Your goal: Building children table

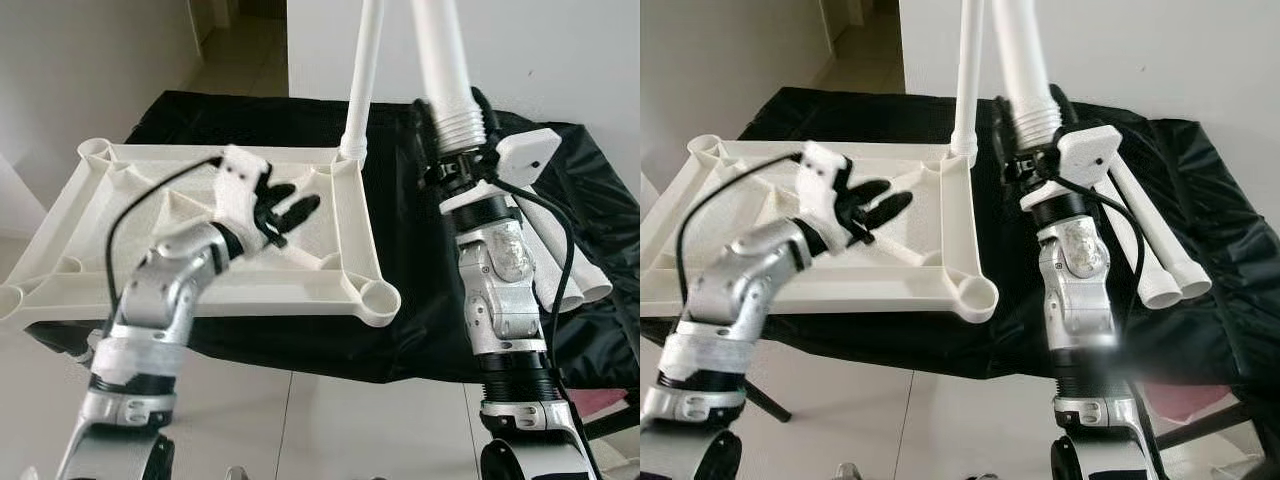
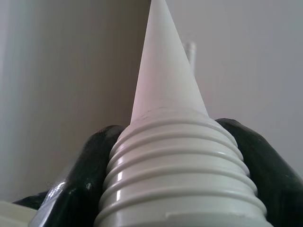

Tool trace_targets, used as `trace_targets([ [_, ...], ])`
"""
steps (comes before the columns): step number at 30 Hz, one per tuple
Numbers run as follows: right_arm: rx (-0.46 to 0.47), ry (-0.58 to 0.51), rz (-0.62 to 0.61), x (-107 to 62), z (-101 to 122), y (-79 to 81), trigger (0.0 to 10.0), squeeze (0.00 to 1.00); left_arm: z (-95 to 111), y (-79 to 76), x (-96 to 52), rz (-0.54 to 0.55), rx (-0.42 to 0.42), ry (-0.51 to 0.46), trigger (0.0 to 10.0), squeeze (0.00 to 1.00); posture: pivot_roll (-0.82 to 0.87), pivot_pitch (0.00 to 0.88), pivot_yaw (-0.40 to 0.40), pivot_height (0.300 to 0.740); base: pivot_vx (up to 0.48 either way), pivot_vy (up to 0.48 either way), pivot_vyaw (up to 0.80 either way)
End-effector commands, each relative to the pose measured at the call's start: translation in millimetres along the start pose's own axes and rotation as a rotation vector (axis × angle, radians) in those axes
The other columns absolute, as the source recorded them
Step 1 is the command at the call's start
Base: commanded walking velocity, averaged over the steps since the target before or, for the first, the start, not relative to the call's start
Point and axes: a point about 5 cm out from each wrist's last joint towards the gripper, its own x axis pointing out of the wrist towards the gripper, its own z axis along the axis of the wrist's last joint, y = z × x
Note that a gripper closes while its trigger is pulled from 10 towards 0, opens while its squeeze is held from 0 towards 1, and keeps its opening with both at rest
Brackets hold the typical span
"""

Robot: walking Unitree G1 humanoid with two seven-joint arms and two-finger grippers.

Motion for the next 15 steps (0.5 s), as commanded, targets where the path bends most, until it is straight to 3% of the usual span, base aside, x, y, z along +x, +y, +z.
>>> trace_targets([
  [1,-0.016,-0.022,0.029,1.7,5,3.4,10.0,0.0,5,-1.9,-1.2,-0.131,-0.029,-0.01,10.0,1.0,0.03,0.002,-0.007,0.74,0.0,0.0,0.0],
  [3,-0.011,-0.016,0.043,1.0,4,5.1,10.0,0.0,14,2.8,-1.8,-0.14,-0.051,-0.034,10.0,1.0,0.03,0.001,-0.007,0.74,0.0,0.0,0.0],
  [4,-0.007,-0.006,0.058,-0.2,2,6.8,10.0,0.0,20,7.1,-2.2,-0.155,-0.086,-0.048,10.0,0.0,0.03,0.0,-0.007,0.74,0.0,0.0,0.0],
  [7,-0.002,0.009,0.081,-2.4,-1,9.6,10.0,0.0,28,10.3,-3.6,-0.202,-0.144,-0.068,10.0,0.0,0.03,0.0,-0.007,0.74,0.0,0.0,0.0],
  [9,0.006,0.031,0.105,-6.1,-5,12.8,10.0,0.0,35,8.4,-5.2,-0.278,-0.242,-0.097,10.0,0.0,0.02,0.0,-0.005,0.74,0.0,0.0,0.0],
  [10,0.006,0.031,0.105,-6.1,-5,12.8,10.0,0.0,35,8.4,-5.2,-0.278,-0.242,-0.097,10.0,0.0,0.02,0.0,-0.005,0.74,0.0,0.0,0.0],
  [11,0.005,0.047,0.123,-9.5,-8,15.4,10.0,0.0,38,9.7,-3.5,-0.294,-0.314,-0.112,10.0,0.0,0.02,0.0,-0.005,0.74,0.0,0.0,0.0],
  [12,0.005,0.047,0.123,-9.5,-8,15.4,10.0,0.0,38,9.7,-3.5,-0.294,-0.314,-0.112,10.0,0.0,0.02,0.0,-0.005,0.74,0.0,0.0,0.0],
  [15,-0.007,0.086,0.183,-18.9,-16,23.0,10.0,0.0,43,12.8,1.5,-0.32,-0.428,-0.137,10.0,0.0,0.02,0.0,-0.002,0.74,0.0,0.0,0.0],
])
